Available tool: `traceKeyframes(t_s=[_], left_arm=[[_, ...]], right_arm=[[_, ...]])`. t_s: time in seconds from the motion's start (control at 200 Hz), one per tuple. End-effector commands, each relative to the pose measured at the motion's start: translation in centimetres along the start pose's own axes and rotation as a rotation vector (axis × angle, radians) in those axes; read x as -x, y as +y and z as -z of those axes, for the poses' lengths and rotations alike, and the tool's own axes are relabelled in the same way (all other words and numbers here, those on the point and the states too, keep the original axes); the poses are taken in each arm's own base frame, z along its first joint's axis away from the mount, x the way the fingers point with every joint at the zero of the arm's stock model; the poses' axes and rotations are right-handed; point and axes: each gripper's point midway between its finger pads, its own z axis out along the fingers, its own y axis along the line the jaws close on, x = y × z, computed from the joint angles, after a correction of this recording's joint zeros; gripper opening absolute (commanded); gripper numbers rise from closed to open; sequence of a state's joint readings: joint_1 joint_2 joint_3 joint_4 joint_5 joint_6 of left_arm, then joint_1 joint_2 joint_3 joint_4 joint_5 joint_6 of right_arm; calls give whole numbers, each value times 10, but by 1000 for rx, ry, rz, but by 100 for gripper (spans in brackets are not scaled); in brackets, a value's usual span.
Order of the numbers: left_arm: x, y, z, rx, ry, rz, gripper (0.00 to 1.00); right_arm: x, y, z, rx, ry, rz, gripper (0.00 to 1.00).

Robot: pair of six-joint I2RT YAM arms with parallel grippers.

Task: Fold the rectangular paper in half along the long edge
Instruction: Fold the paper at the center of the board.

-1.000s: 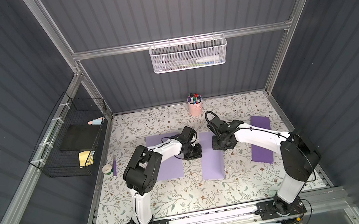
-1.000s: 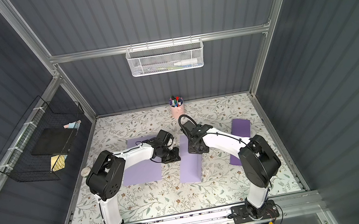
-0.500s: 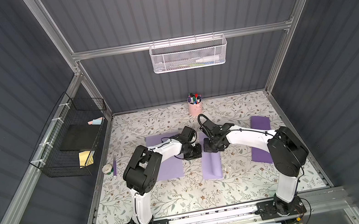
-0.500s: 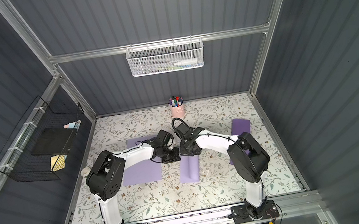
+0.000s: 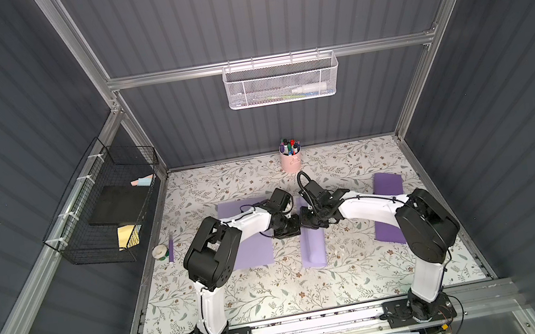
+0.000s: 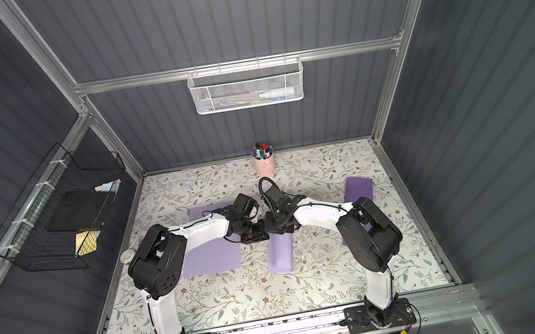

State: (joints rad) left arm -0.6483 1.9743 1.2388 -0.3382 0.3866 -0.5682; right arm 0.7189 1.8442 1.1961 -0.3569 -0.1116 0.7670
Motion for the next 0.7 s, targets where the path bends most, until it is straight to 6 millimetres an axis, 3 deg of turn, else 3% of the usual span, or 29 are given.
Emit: traceKeyframes(t_s=[0.0, 0.195, 0.695], left_arm=[[-25, 26, -17, 85, 88, 30, 0], [-25, 26, -18, 87, 90, 33, 0], [-25, 28, -20, 90, 95, 32, 0]], right_arm=[[-5, -15, -10, -62, 33, -30, 0], [-10, -29, -12, -143, 69, -18, 0], [-13, -30, -25, -137, 83, -37, 0]])
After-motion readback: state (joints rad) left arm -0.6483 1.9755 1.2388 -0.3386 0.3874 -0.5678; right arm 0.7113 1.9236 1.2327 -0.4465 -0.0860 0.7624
